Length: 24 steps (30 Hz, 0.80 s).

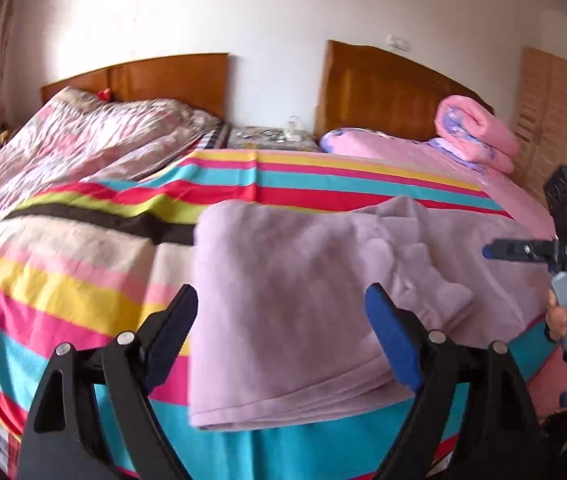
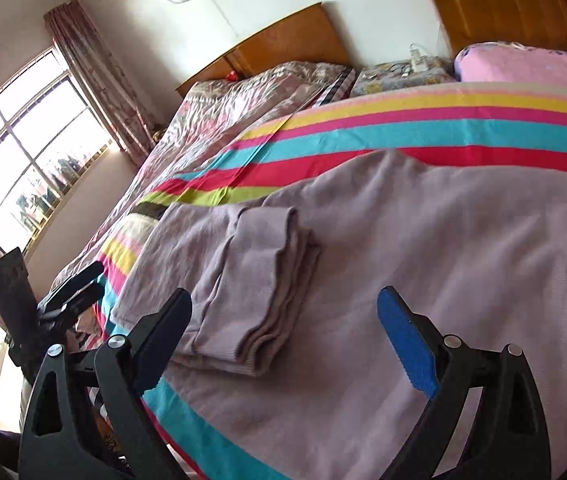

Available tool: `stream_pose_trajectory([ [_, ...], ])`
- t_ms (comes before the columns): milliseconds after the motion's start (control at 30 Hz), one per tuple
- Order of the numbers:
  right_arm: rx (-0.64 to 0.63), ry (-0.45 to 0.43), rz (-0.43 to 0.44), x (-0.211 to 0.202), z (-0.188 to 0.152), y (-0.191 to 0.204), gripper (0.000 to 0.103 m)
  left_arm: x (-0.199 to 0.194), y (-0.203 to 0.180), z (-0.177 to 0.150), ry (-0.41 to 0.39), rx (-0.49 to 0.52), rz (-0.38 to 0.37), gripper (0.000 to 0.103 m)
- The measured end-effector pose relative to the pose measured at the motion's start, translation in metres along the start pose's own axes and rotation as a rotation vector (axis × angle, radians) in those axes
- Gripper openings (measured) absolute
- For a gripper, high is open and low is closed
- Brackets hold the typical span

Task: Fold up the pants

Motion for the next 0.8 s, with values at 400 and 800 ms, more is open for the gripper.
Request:
stream_pose_trajectory([
  [400, -0.073, 0.067, -0.097, 0.039, -0.016, 0.039, 0.062, 0.021, 0.007, -0.019, 0.041, -0.024, 0.040, 0.086],
  [800, 0.070, 0.175, 0.079, 0.048, -0.043, 0.036, 0.062, 0.045, 0.010, -0.033, 0.104, 0.014, 0.088, 0.088],
])
Point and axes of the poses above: each gripper's, at about its wrist camera, not at the fingertips, and x roughly the way its jaws point, y to its left, z to its top, the point moved 9 cm from there along x, roughly the way its jaws point, and after that the axes turned 9 degrees about y, right-handed, at the moved point
